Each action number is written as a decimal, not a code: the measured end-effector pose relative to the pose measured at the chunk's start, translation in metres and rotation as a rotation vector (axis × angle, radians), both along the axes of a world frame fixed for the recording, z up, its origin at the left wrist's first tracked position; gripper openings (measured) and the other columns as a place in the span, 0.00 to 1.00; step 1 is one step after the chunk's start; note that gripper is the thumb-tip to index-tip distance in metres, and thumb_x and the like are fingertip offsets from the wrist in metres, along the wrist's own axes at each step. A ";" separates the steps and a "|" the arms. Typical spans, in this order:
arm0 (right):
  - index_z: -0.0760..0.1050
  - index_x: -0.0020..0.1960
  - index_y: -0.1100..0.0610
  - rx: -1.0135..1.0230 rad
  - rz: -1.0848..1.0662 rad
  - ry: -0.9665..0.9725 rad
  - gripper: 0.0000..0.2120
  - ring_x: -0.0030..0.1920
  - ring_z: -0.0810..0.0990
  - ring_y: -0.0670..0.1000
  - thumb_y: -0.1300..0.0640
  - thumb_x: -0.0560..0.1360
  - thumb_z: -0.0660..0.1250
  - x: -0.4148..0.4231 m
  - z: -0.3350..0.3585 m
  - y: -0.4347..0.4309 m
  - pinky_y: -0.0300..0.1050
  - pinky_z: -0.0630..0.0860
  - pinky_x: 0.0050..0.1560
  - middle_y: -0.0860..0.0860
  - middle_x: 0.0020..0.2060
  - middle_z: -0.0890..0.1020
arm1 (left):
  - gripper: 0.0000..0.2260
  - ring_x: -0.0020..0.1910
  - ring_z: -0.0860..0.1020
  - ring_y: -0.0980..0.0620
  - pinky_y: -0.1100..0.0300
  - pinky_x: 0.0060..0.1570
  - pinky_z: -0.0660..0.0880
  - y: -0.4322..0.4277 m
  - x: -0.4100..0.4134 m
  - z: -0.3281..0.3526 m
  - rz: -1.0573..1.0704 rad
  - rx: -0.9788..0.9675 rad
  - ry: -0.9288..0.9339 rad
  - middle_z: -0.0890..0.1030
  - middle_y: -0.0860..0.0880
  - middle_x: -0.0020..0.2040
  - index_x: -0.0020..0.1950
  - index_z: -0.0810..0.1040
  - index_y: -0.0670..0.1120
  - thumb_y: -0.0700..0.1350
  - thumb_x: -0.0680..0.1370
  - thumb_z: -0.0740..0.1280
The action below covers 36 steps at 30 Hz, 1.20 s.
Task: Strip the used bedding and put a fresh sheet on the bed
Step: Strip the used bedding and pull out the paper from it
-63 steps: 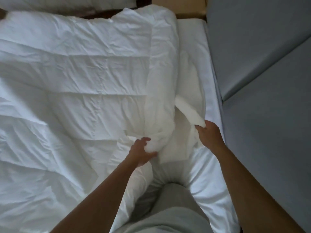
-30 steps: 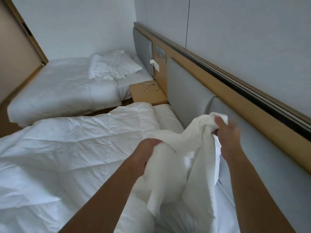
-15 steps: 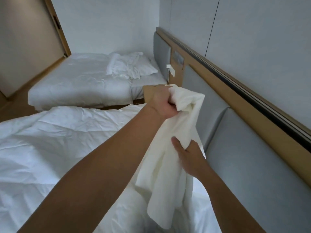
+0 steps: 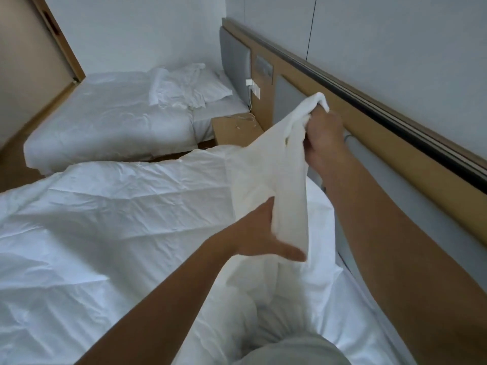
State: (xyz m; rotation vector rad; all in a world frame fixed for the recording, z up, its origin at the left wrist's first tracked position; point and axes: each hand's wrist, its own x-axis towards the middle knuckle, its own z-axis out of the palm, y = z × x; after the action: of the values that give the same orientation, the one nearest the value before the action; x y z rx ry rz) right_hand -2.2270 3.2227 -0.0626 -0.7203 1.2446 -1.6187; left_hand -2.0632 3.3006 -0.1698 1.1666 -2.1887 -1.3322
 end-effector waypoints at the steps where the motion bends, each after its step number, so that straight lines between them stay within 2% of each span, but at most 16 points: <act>1: 0.78 0.53 0.60 -0.025 -0.010 -0.037 0.08 0.44 0.84 0.54 0.58 0.81 0.62 -0.003 0.004 -0.001 0.44 0.80 0.39 0.55 0.44 0.83 | 0.43 0.62 0.74 0.63 0.65 0.57 0.75 0.002 0.002 -0.010 -0.009 -0.022 -0.035 0.74 0.64 0.65 0.74 0.62 0.61 0.59 0.65 0.82; 4: 0.76 0.47 0.55 -0.064 -0.019 -0.105 0.03 0.41 0.84 0.50 0.58 0.77 0.64 -0.015 0.012 -0.002 0.40 0.79 0.35 0.53 0.44 0.82 | 0.15 0.53 0.81 0.56 0.53 0.54 0.80 -0.002 0.004 -0.031 0.102 -0.172 -0.065 0.83 0.55 0.55 0.62 0.80 0.49 0.43 0.76 0.74; 5: 0.76 0.46 0.55 -0.055 -0.042 -0.110 0.04 0.40 0.84 0.50 0.59 0.79 0.64 -0.019 0.014 -0.002 0.40 0.79 0.33 0.53 0.44 0.82 | 0.11 0.51 0.81 0.56 0.52 0.53 0.80 -0.005 0.004 -0.033 0.144 -0.215 -0.038 0.84 0.54 0.53 0.59 0.82 0.48 0.41 0.78 0.71; 8: 0.78 0.53 0.58 0.026 -0.103 -0.073 0.07 0.41 0.85 0.52 0.59 0.82 0.62 -0.031 0.014 -0.006 0.40 0.79 0.31 0.55 0.44 0.84 | 0.14 0.52 0.79 0.59 0.56 0.50 0.80 -0.011 -0.009 -0.024 0.152 -0.285 0.021 0.81 0.57 0.55 0.62 0.78 0.52 0.46 0.77 0.71; 11: 0.79 0.56 0.60 0.091 -0.113 -0.034 0.09 0.38 0.85 0.52 0.59 0.81 0.62 -0.039 0.012 -0.009 0.39 0.78 0.29 0.55 0.42 0.84 | 0.11 0.54 0.79 0.54 0.52 0.54 0.79 -0.017 -0.029 -0.012 0.106 -0.379 0.038 0.81 0.52 0.56 0.62 0.78 0.47 0.44 0.80 0.65; 15: 0.80 0.52 0.60 -0.018 -0.006 -0.045 0.09 0.40 0.87 0.52 0.60 0.82 0.60 -0.055 0.010 -0.011 0.42 0.81 0.37 0.55 0.42 0.86 | 0.12 0.50 0.82 0.44 0.43 0.52 0.80 -0.022 -0.044 0.006 0.161 -0.239 0.173 0.84 0.46 0.51 0.58 0.80 0.42 0.41 0.82 0.58; 17: 0.79 0.56 0.60 -0.004 0.063 0.054 0.10 0.45 0.87 0.53 0.60 0.82 0.60 -0.061 0.004 -0.011 0.44 0.81 0.40 0.55 0.46 0.86 | 0.13 0.45 0.82 0.47 0.45 0.47 0.81 -0.027 -0.051 0.019 0.226 -0.222 0.236 0.84 0.48 0.47 0.53 0.80 0.42 0.42 0.83 0.56; 20: 0.78 0.63 0.57 0.044 0.264 0.217 0.15 0.55 0.84 0.57 0.51 0.80 0.65 -0.063 -0.009 0.001 0.49 0.82 0.48 0.56 0.51 0.86 | 0.16 0.34 0.75 0.58 0.55 0.38 0.72 -0.040 -0.064 0.046 0.383 -0.239 0.334 0.78 0.58 0.34 0.41 0.77 0.45 0.45 0.85 0.57; 23: 0.78 0.62 0.54 -0.041 0.256 0.356 0.23 0.57 0.83 0.55 0.39 0.76 0.67 -0.053 -0.034 0.030 0.56 0.80 0.60 0.54 0.56 0.83 | 0.17 0.35 0.70 0.54 0.55 0.39 0.67 -0.055 -0.076 0.066 0.511 -0.265 0.371 0.73 0.51 0.34 0.41 0.73 0.37 0.46 0.84 0.56; 25: 0.75 0.59 0.47 -0.141 0.055 0.526 0.20 0.53 0.82 0.46 0.37 0.73 0.69 -0.039 -0.062 0.055 0.47 0.82 0.55 0.46 0.54 0.81 | 0.17 0.34 0.68 0.52 0.54 0.38 0.65 -0.063 -0.081 0.070 0.601 -0.272 0.388 0.70 0.49 0.34 0.37 0.68 0.40 0.45 0.84 0.55; 27: 0.71 0.57 0.44 -0.154 -0.056 0.805 0.19 0.51 0.79 0.43 0.36 0.72 0.70 -0.026 -0.098 0.078 0.37 0.78 0.50 0.41 0.52 0.76 | 0.17 0.33 0.67 0.53 0.56 0.37 0.65 -0.069 -0.081 0.069 0.689 -0.234 0.375 0.68 0.52 0.32 0.35 0.65 0.46 0.45 0.84 0.54; 29: 0.72 0.55 0.49 -0.057 -0.075 1.021 0.15 0.49 0.77 0.45 0.41 0.76 0.69 -0.021 -0.133 0.088 0.40 0.76 0.50 0.42 0.48 0.74 | 0.17 0.34 0.68 0.54 0.57 0.37 0.65 -0.074 -0.080 0.064 0.722 -0.176 0.369 0.68 0.52 0.33 0.36 0.67 0.46 0.47 0.84 0.54; 31: 0.73 0.46 0.51 0.000 -0.083 1.072 0.09 0.44 0.75 0.47 0.47 0.80 0.66 -0.024 -0.156 0.089 0.44 0.72 0.46 0.43 0.40 0.73 | 0.17 0.36 0.68 0.53 0.57 0.38 0.65 -0.078 -0.077 0.058 0.735 -0.132 0.363 0.69 0.52 0.35 0.38 0.68 0.46 0.48 0.85 0.54; 33: 0.65 0.36 0.46 -0.022 -0.084 1.103 0.16 0.36 0.71 0.45 0.50 0.81 0.64 -0.028 -0.165 0.085 0.41 0.65 0.42 0.42 0.33 0.69 | 0.16 0.40 0.70 0.52 0.55 0.42 0.68 -0.082 -0.071 0.057 0.761 -0.101 0.368 0.70 0.52 0.37 0.39 0.69 0.47 0.49 0.85 0.54; 34: 0.62 0.35 0.45 -0.032 -0.069 1.118 0.18 0.34 0.69 0.44 0.51 0.82 0.63 -0.030 -0.165 0.082 0.40 0.64 0.40 0.42 0.31 0.68 | 0.15 0.42 0.71 0.51 0.53 0.45 0.71 -0.085 -0.067 0.058 0.775 -0.081 0.375 0.71 0.52 0.39 0.40 0.69 0.49 0.50 0.85 0.54; 36: 0.66 0.35 0.47 -0.032 -0.034 1.116 0.17 0.33 0.70 0.44 0.53 0.82 0.63 -0.034 -0.162 0.075 0.41 0.64 0.38 0.43 0.31 0.70 | 0.14 0.46 0.73 0.50 0.47 0.54 0.76 -0.090 -0.057 0.060 0.790 -0.035 0.395 0.73 0.52 0.42 0.41 0.70 0.51 0.50 0.85 0.55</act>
State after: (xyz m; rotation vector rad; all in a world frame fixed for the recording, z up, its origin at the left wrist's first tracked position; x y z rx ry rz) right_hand -2.2613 3.2973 -0.2250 -1.7526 1.9754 -1.2300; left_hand -2.1202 3.2101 -0.1098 1.3938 -1.2544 -1.0375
